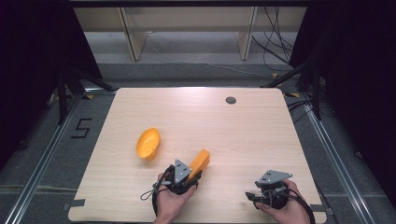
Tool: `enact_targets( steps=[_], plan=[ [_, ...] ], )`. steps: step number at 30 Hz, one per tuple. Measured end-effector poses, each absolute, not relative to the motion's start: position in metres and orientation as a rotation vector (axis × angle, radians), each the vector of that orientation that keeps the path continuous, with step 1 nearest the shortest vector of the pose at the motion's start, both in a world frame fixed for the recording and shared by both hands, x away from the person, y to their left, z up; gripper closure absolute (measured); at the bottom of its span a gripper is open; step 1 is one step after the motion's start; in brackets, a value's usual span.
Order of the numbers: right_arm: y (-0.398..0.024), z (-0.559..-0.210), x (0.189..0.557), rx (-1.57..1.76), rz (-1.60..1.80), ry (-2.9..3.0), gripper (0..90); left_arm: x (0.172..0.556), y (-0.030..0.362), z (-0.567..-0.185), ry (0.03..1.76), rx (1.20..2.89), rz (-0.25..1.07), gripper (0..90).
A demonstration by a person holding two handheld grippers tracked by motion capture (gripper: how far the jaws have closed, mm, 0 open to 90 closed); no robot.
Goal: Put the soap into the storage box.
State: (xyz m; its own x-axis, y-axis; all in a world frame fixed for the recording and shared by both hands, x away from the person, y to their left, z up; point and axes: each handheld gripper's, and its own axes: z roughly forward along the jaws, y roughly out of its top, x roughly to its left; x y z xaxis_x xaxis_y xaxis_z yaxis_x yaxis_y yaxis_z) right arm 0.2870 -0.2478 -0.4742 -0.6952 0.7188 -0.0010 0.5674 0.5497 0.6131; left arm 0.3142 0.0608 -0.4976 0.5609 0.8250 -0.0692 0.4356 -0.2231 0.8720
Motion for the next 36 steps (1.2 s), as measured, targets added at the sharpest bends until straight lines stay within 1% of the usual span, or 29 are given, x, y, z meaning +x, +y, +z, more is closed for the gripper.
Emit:
enact_targets(
  steps=[5, 6, 10, 15, 17, 20, 24, 26, 36],
  plan=[
    [-0.248, -0.474, 0.287, 1.076, 0.87, 2.531, 45.5, 0.313, 0.071, -0.491, 1.036, 1.827, 0.566, 60.5],
    [-0.247, -0.472, 0.284, 1.132, 0.856, 2.52, 45.5, 0.313, 0.076, -0.487, 1.048, 1.811, 0.592, 60.5],
    [-0.248, -0.473, 0.286, 1.093, 0.864, 2.518, 45.5, 0.313, 0.083, -0.483, 1.065, 1.787, 0.611, 60.5],
    [-0.248, -0.473, 0.287, 1.072, 0.874, 2.526, 45.5, 0.317, 0.101, -0.474, 1.106, 1.732, 0.654, 60.5],
    [-0.247, -0.471, 0.284, 1.143, 0.861, 2.515, 45.5, 0.317, 0.106, -0.471, 1.125, 1.715, 0.665, 60.5],
    [-0.247, -0.471, 0.284, 1.136, 0.861, 2.509, 45.6, 0.319, 0.114, -0.467, 1.139, 1.693, 0.704, 60.5],
    [-0.247, -0.471, 0.285, 1.128, 0.862, 2.504, 45.7, 0.321, 0.122, -0.463, 1.159, 1.667, 0.723, 60.5],
    [-0.247, -0.471, 0.284, 1.142, 0.861, 2.51, 45.6, 0.323, 0.128, -0.46, 1.178, 1.644, 0.757, 60.5],
    [-0.247, -0.473, 0.284, 1.142, 0.88, 2.484, 45.6, 0.332, 0.15, -0.453, 1.237, 1.572, 0.808, 60.5]
  ],
)
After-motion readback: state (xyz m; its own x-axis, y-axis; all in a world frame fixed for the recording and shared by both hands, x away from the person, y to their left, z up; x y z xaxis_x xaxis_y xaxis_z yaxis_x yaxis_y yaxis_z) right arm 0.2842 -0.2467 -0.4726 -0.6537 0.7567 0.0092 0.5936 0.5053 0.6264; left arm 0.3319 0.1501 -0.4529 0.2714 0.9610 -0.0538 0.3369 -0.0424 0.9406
